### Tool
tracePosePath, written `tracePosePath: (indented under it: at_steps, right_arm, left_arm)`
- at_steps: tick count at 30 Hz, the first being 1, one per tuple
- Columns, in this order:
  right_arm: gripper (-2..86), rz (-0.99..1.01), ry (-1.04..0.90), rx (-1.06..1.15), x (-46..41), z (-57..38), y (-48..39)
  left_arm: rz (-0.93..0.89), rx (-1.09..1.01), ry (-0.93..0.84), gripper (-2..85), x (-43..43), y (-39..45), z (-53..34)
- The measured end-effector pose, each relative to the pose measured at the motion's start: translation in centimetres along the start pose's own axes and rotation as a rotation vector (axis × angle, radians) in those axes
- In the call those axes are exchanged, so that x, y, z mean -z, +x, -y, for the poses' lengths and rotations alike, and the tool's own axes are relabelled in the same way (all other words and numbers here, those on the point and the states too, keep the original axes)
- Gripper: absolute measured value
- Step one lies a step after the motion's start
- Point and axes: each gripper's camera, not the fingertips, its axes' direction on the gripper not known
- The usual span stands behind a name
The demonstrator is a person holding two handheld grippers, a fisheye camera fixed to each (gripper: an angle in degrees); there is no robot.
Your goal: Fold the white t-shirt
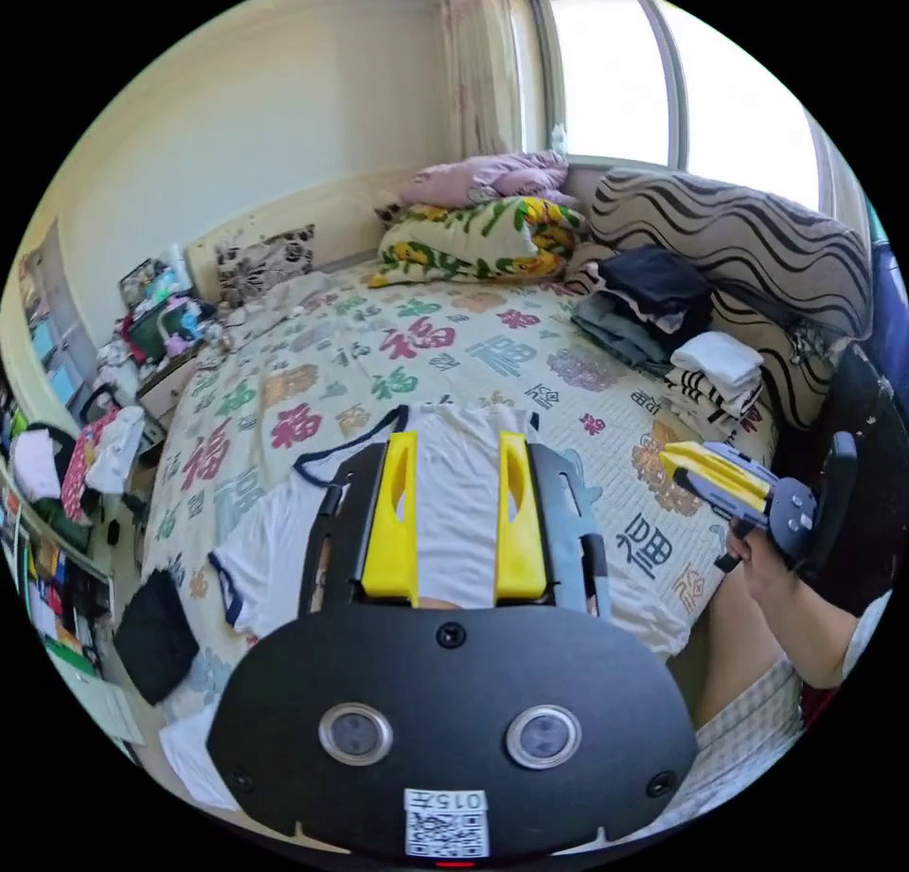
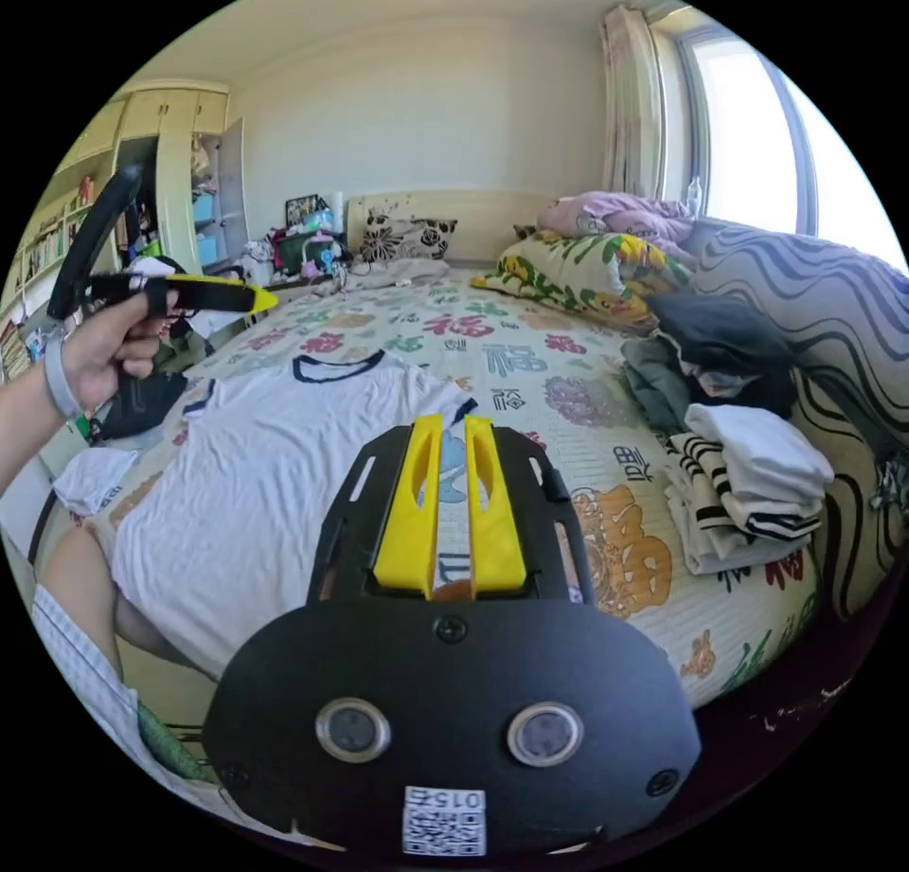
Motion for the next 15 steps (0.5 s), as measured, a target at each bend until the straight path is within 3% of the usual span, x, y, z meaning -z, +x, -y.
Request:
tracePosePath:
  at_steps: [4, 10, 15]
  right_arm:
    - [3.2, 0.045, -0.056, -0.026, -4.0, 1.5, 3.4]
    - [-0.6, 0.124, -0.070, -0.051, -6.7, 2.7, 7.2]
    - [-0.9, 0.165, -0.082, -0.051, -7.8, 5.3, 10.4]
  left_arm:
    - [-0.257, -0.099, -0.200, 4.0, -11.6, 3.8, 11.1]
    - [-0.136, -0.155, -0.486, 5.8, -25.8, 7.4, 19.7]
    - [-0.217, -0.140, -0.465, 0.4, -29.4, 6.2, 24.6]
